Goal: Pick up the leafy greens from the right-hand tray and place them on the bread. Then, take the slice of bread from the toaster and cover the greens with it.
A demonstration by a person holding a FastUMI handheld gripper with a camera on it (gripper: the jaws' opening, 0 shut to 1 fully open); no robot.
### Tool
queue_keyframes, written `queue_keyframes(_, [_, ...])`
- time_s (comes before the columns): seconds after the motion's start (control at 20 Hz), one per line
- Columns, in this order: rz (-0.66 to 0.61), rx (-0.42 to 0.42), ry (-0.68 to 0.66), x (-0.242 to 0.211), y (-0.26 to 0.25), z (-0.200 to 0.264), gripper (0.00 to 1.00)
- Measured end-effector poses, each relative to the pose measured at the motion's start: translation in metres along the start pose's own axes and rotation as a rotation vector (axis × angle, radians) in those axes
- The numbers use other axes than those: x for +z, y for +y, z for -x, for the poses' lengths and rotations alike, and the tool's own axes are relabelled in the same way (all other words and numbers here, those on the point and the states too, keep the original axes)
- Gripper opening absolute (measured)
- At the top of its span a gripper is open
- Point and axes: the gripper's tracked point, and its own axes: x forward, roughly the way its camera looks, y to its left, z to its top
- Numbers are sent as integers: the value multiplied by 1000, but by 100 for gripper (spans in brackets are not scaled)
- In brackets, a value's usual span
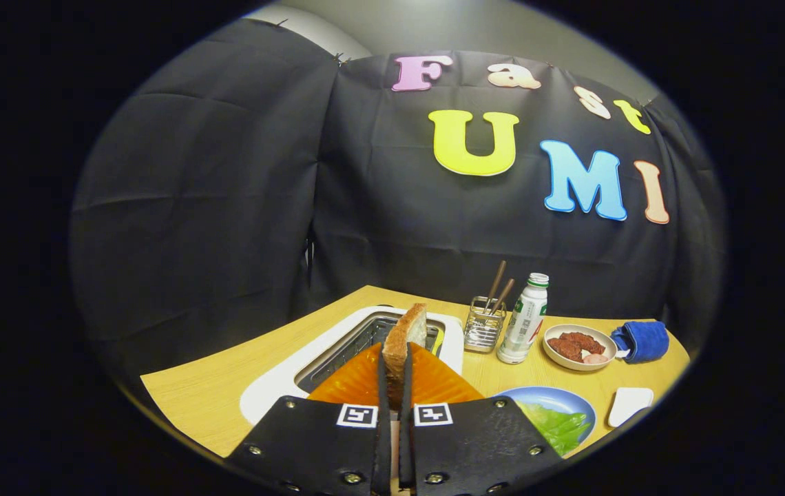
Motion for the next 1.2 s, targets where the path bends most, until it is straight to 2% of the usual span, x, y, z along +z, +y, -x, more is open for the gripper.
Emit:
queue_keyframes(0.25, [-33, 42, -1, 23, -10, 6, 5])
queue_keyframes(0.4, [-8, 42, -60, 46, -11, 17, 5])
queue_keyframes(0.75, [-46, 36, -130, 83, -38, 47, 5])
queue_keyframes(1.2, [-94, -53, -92, 52, -111, 67, 5])
